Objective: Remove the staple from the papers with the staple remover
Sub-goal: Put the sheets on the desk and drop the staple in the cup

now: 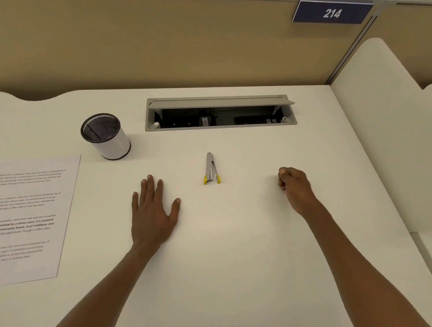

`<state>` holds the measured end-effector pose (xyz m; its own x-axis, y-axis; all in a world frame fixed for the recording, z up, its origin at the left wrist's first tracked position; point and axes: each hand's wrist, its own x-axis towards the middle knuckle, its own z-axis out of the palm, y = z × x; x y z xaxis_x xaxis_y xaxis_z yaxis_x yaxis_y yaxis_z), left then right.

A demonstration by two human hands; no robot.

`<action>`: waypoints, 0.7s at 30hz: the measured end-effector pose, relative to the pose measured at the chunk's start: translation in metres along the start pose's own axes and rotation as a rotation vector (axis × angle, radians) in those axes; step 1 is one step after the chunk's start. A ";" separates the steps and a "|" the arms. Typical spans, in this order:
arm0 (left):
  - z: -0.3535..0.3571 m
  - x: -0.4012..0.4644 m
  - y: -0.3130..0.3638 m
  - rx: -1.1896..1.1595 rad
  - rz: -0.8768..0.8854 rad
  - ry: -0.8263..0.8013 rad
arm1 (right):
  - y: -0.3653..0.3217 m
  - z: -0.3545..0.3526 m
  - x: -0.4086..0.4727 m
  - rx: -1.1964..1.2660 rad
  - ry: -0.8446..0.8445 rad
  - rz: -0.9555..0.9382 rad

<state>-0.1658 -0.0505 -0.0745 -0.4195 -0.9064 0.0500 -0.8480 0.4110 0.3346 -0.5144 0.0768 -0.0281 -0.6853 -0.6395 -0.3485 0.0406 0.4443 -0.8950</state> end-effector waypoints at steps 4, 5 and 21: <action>-0.001 0.000 0.001 -0.003 0.001 0.007 | -0.010 -0.003 -0.008 0.525 -0.067 0.120; -0.001 0.000 0.001 -0.004 0.001 0.008 | -0.013 -0.001 -0.010 0.584 -0.086 0.134; 0.000 0.001 0.002 0.011 -0.021 -0.014 | -0.126 0.170 -0.044 0.582 -0.608 0.178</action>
<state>-0.1673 -0.0505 -0.0734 -0.4058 -0.9135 0.0293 -0.8604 0.3927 0.3249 -0.3663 -0.0579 0.0529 -0.1310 -0.8898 -0.4372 0.5907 0.2841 -0.7552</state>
